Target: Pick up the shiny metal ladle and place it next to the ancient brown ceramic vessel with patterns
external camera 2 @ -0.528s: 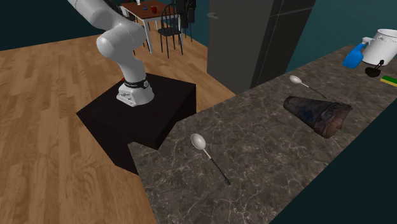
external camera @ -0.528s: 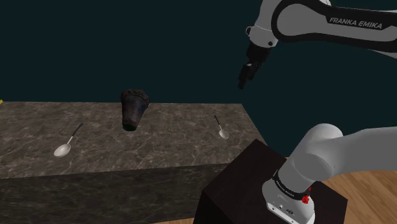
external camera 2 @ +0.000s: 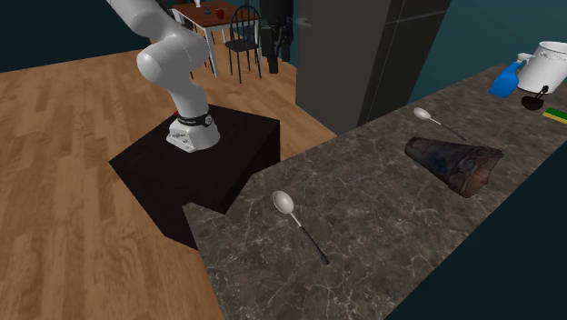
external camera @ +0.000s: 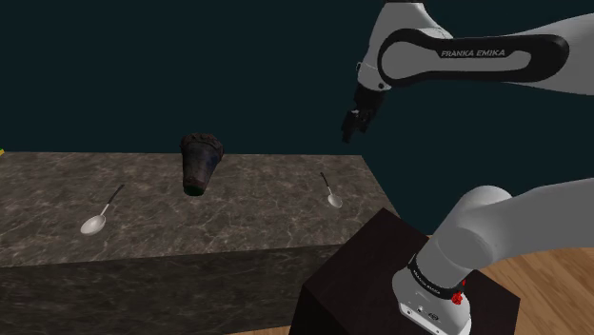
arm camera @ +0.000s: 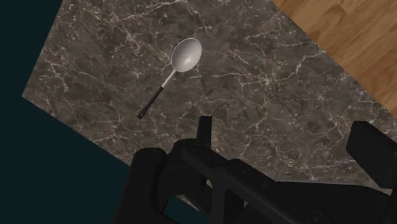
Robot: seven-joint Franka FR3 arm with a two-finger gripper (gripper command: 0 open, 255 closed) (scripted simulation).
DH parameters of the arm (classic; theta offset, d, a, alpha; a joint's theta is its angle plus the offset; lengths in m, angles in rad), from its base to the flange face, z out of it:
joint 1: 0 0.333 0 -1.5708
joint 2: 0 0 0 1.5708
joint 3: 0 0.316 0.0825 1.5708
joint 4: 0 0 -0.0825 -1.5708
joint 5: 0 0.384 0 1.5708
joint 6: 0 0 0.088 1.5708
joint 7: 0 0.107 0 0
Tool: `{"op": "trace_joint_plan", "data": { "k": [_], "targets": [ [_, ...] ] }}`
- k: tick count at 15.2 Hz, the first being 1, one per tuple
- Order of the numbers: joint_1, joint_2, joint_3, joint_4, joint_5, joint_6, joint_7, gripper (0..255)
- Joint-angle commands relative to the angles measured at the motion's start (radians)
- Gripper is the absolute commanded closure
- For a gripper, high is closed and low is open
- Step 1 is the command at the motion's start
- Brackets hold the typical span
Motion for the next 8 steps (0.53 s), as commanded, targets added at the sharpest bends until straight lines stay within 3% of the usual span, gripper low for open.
{"op": "trace_joint_plan", "data": {
  "k": [1,8],
  "targets": [
    [-0.019,0.047,-0.019,-0.023,-0.002,0.068,0.01,0],
    [-0.066,0.257,-0.066,-0.054,0.015,0.294,0.055,0]
  ]
}}
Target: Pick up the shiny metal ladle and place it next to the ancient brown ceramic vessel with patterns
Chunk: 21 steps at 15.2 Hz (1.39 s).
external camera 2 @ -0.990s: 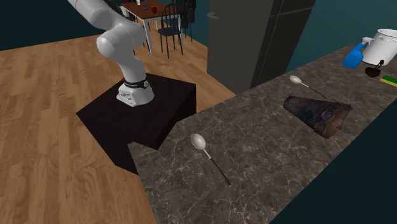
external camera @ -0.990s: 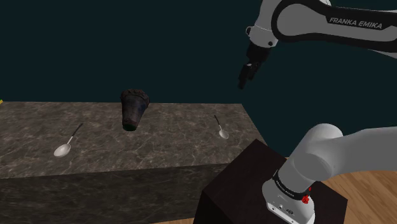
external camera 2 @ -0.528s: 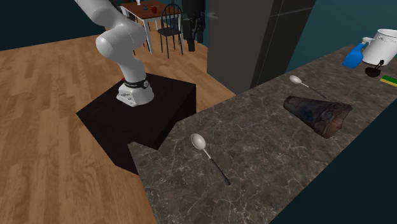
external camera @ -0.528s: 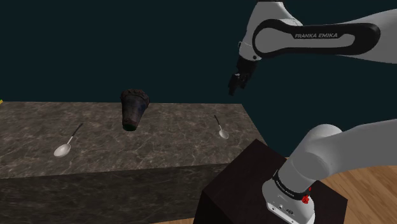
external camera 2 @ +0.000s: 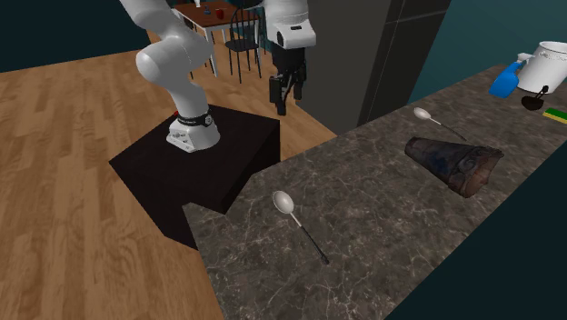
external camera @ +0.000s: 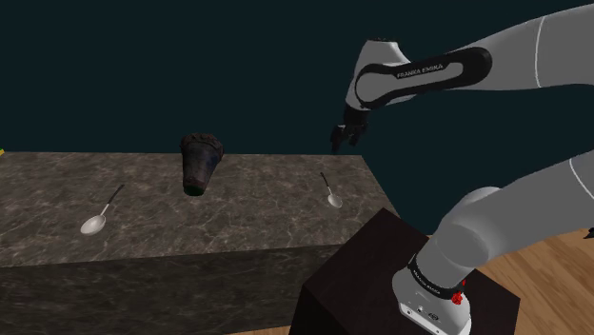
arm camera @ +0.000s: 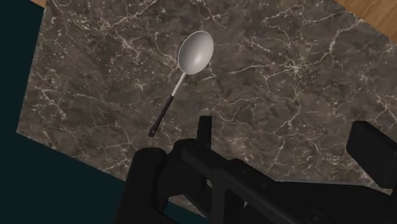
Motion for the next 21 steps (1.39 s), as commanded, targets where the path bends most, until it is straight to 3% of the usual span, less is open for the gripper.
{"op": "trace_joint_plan", "data": {
  "k": [1,10,16,21],
  "targets": [
    [-0.014,0.066,-0.017,-0.013,0.007,0.075,0.008,0],
    [-0.049,0.396,-0.082,0.04,0.1,0.328,0.014,0],
    [-0.082,0.63,-0.098,0.125,0.233,0.453,-0.032,0],
    [-0.141,0.825,-0.074,0.224,0.354,0.524,-0.078,0]
  ]
}}
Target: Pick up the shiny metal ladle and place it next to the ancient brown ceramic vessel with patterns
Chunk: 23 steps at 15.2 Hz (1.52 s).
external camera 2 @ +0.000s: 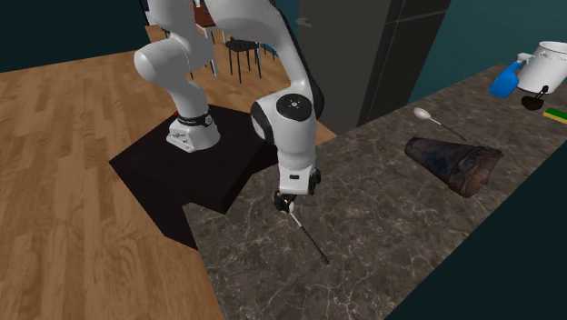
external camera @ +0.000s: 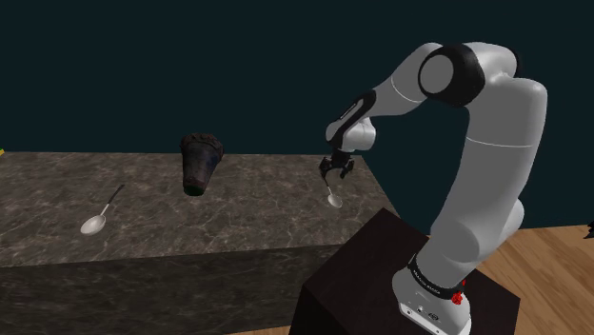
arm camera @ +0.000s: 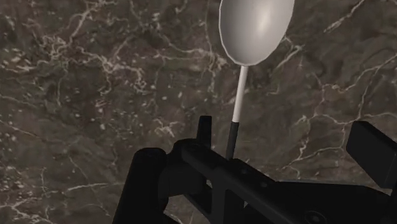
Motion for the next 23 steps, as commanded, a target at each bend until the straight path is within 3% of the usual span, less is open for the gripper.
{"op": "trace_joint_plan", "data": {
  "k": [1,3,11,19,20,23],
  "targets": [
    [-0.026,0.079,0.013,0.048,0.046,0.022,-0.013,0],
    [-0.056,0.155,0.029,0.096,0.085,0.042,-0.025,0],
    [-0.08,0.264,0.068,0.135,0.124,0.113,-0.053,0],
    [-0.08,0.264,0.068,0.135,0.124,0.113,-0.053,0],
    [-0.08,0.264,0.068,0.135,0.124,0.113,-0.053,255],
    [-0.08,0.264,0.068,0.135,0.124,0.113,-0.053,255]
  ]
}}
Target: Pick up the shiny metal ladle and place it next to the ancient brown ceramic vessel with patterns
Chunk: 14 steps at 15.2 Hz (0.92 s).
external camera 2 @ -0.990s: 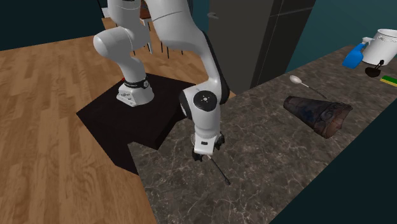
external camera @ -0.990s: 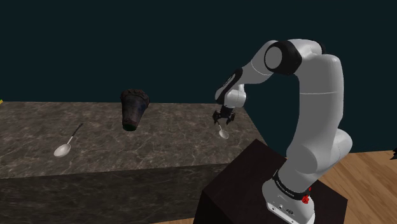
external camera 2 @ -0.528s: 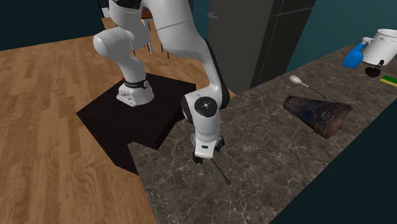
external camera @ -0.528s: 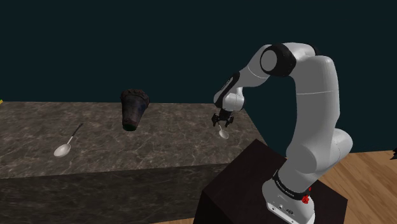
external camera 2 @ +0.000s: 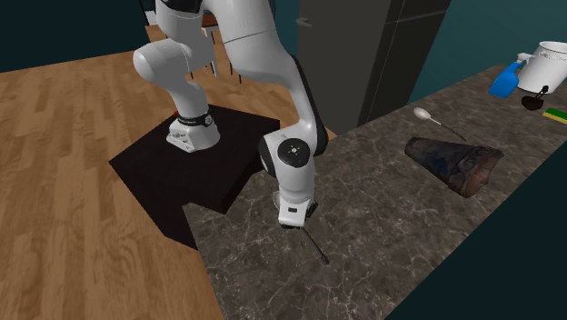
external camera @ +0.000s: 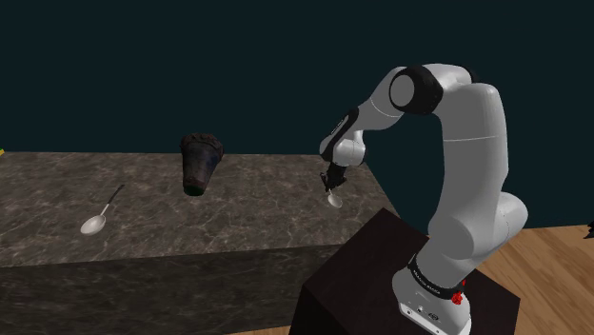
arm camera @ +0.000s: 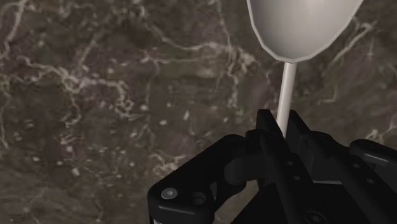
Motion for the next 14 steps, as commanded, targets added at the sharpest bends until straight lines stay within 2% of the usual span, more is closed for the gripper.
{"op": "trace_joint_plan", "data": {
  "k": [1,6,14],
  "targets": [
    [0.0,0.0,0.0,0.0,0.0,0.0,0.0,255],
    [0.0,0.0,0.0,0.0,0.0,0.0,0.0,255],
    [0.03,-0.108,-0.039,-0.036,-0.038,-0.072,0.038,255]
  ]
}}
